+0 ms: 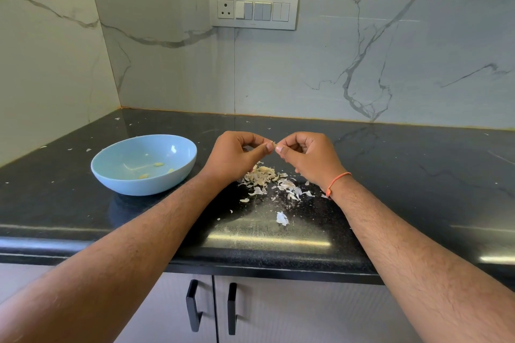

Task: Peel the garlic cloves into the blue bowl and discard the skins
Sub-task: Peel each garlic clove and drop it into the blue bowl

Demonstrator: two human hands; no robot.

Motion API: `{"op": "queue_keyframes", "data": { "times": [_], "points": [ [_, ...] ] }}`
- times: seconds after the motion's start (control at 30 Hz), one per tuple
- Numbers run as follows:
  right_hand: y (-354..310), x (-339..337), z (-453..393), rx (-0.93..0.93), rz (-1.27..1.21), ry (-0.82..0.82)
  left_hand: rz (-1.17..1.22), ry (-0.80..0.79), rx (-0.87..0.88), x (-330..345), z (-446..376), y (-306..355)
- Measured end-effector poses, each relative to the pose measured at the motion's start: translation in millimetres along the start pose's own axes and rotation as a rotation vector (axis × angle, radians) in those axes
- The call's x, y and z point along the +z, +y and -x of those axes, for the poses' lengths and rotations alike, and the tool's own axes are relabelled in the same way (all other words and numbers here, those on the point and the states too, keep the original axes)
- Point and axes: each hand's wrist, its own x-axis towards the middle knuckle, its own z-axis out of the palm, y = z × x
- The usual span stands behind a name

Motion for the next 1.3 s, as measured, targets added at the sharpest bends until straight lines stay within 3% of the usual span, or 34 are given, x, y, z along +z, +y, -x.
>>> {"op": "queue_keyframes", "data": {
  "times": [0.2, 0.6, 0.8, 1.3],
  "points": [
    [-0.8, 1.4, 1.3, -0.095, 0.172, 0.082, 0.019, 0.004, 0.041, -1.2, -0.2, 0.8],
    [-3.0, 1.2, -0.1, -0.053, 0.013, 0.075, -0.072, 0.025, 0.046, -1.0, -1.4, -2.1],
    [-2.4, 1.0, -1.0, 0.017, -0.194, -0.074, -0.107, 0.060, 0.050, -0.8, -0.4, 0.9],
    [-0.5, 2.0, -1.0, -0.026, -0.111, -0.019, -0.186, -0.015, 0.109, -0.8, 2.7, 5.0]
  ]
}}
